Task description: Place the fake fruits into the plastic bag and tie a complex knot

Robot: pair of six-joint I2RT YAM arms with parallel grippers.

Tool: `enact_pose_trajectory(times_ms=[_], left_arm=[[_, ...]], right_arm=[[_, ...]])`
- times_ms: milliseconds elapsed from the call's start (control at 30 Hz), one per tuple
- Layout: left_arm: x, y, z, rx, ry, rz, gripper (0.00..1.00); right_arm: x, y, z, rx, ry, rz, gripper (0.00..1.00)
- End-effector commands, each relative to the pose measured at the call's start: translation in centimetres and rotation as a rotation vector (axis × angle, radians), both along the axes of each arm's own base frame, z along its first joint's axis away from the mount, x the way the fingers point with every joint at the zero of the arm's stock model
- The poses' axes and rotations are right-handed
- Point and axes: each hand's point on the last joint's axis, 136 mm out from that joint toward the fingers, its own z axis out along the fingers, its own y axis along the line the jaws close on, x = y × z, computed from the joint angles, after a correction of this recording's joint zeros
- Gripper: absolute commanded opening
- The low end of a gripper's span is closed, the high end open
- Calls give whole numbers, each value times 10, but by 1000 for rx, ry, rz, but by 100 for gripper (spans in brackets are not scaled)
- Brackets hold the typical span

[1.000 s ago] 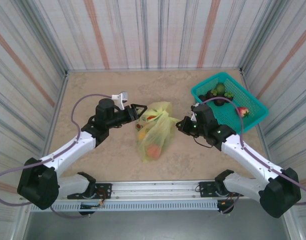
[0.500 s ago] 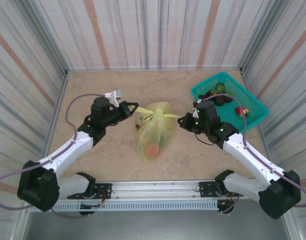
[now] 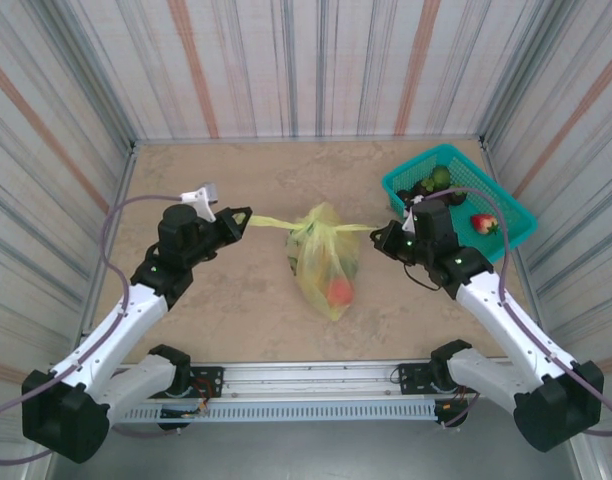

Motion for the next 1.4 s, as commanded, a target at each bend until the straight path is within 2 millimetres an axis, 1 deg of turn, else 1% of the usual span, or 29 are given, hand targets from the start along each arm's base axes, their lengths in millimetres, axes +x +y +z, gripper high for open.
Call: enact_pose_trajectory(times_ms=[0, 133, 167, 200, 267, 333, 367, 400, 433, 467, 567, 633, 700, 767, 900, 933, 967, 1033, 1067, 1133, 1200, 1300, 1367], left_arm=[[6, 19, -9, 29, -5, 91, 0], [-1, 5, 7, 38, -63, 15, 0], [-1, 3, 11, 40, -72, 4, 1], [-2, 2, 14, 43, -80, -7, 9], [-4, -1, 20, 54, -102, -31, 24], [-7, -4, 26, 60, -122, -55, 50], [-9, -4, 27, 70, -125, -64, 59], [-11, -4, 29, 87, -126, -73, 70], [-13, -2, 29, 111, -119, -73, 89], [-15, 2, 29, 141, -106, -63, 98], [-18, 25, 27, 294, -55, 3, 99], [-20, 44, 31, 402, -36, 63, 99], [-23, 62, 35, 485, -33, 124, 99], [-27, 76, 39, 554, -43, 170, 99], [-31, 101, 43, 666, -111, 256, 99], [-31, 98, 46, 676, -159, 239, 99], [-32, 91, 46, 696, -223, 190, 99], [-33, 76, 43, 725, -354, 105, 99], [-34, 75, 40, 725, -384, 102, 99], [-34, 82, 34, 736, -408, 146, 99], [-33, 96, 18, 763, -372, 212, 99], [-37, 115, -4, 819, -292, 266, 99], [-42, 120, -14, 850, -269, 251, 99]], right_arm=[[3, -2, -17, -34, 63, 6, 0], [1, 4, -15, -66, 43, 42, 0], [0, 4, -14, -66, 34, 42, 2], [0, 4, -12, -65, 24, 45, 8], [-2, 2, -8, -73, 5, 45, 26], [-5, -2, -1, -95, -16, 47, 55], [-6, -4, 4, -110, -27, 46, 72], [-7, -8, 8, -133, -36, 45, 99], [-10, -15, 19, -155, -66, 34, 99], [-12, -21, 24, -180, -76, 17, 99], [-16, -44, 41, -270, -112, -38, 99], [-19, -59, 56, -356, -140, -58, 99], [-23, -74, 64, -439, -151, -81, 99], [-24, -88, 66, -511, -181, -99, 99], [-31, -115, 51, -592, -186, -180, 99], [-32, -121, 46, -607, -182, -192, 99], [-34, -131, 42, -636, -170, -224, 99], [-38, -158, 32, -709, -113, -339, 99], [-41, -168, 24, -720, -81, -389, 99], [-43, -175, 6, -693, -18, -424, 99], [-50, -180, -19, -647, 96, -456, 99], [-60, -183, -36, -661, 186, -453, 99], [-69, -187, -47, -701, 223, -433, 99]])
